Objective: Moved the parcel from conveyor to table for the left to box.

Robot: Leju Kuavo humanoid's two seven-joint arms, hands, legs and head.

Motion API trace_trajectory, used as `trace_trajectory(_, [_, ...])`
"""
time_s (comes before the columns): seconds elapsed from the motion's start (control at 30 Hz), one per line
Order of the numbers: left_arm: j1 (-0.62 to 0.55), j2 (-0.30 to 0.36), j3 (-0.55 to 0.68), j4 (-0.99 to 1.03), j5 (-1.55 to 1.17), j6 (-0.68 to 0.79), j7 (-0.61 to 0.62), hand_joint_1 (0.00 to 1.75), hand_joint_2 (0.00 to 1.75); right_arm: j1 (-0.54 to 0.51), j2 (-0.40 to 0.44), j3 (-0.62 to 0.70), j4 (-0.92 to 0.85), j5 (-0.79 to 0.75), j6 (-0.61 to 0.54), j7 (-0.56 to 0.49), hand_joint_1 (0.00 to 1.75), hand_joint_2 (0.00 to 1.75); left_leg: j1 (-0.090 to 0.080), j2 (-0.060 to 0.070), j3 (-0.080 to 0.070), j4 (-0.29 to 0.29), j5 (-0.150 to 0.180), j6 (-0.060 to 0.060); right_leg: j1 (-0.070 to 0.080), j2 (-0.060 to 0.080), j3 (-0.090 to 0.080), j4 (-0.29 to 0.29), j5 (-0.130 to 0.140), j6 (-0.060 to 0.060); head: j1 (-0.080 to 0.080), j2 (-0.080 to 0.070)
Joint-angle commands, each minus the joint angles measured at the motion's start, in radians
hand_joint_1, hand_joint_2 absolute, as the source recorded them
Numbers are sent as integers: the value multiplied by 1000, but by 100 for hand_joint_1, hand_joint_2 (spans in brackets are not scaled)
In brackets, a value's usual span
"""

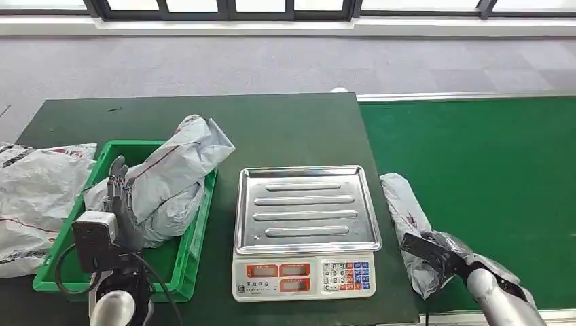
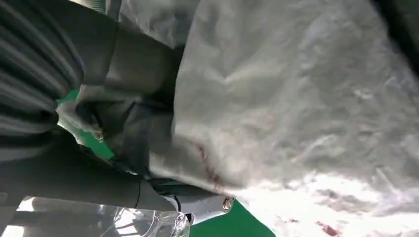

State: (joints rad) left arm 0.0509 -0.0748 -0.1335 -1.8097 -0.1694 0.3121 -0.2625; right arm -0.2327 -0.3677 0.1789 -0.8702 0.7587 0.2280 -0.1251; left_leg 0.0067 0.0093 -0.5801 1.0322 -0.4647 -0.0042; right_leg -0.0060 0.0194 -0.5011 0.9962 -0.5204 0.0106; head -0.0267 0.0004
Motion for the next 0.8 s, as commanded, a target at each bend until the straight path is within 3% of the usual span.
trace_trajectory(0.03, [130, -4, 32, -105, 9, 20, -33, 0, 0, 103, 132, -134, -283, -11, -180, 24, 175, 175, -1, 2, -1, -4, 1, -1, -1, 1, -2, -2, 1, -1, 0, 0])
trace_trajectory(0.07, [138, -11, 37, -116, 20, 21, -51, 0, 0, 124, 169, -179, -349, -23, -236, 9, 175, 175, 0, 1, -2, -1, 0, -1, 0, 1, -2, 0, 0, -1, 0, 0])
trace_trajectory(0.17, [141, -14, 38, -124, 22, 22, -54, 0, 0, 158, 176, -193, -434, -15, -213, 39, 175, 175, -1, 1, -5, -3, 0, -1, -1, 1, -5, 0, 0, -1, 0, 0])
trace_trajectory(0.47, [133, -17, 39, -117, 23, 24, -55, 0, 0, 159, 190, -217, -424, -18, -234, 17, 175, 175, -1, -4, -8, -2, 1, -1, -1, -3, -6, 0, -1, -2, 0, 0])
trace_trajectory(0.6, [134, -29, 39, -125, 23, 24, -64, 0, 0, 237, 283, -316, -668, -83, -342, -27, 175, 175, -1, -4, -9, -1, 1, -1, -1, -4, -8, 1, -1, -2, 0, 0])
trace_trajectory(0.8, [95, -41, 25, -85, 33, 25, -83, 0, 0, 354, 373, -372, -1018, -304, -504, -206, 175, 175, -3, -11, -10, -4, 1, -2, -3, -10, -7, 0, -3, -3, 0, 0])
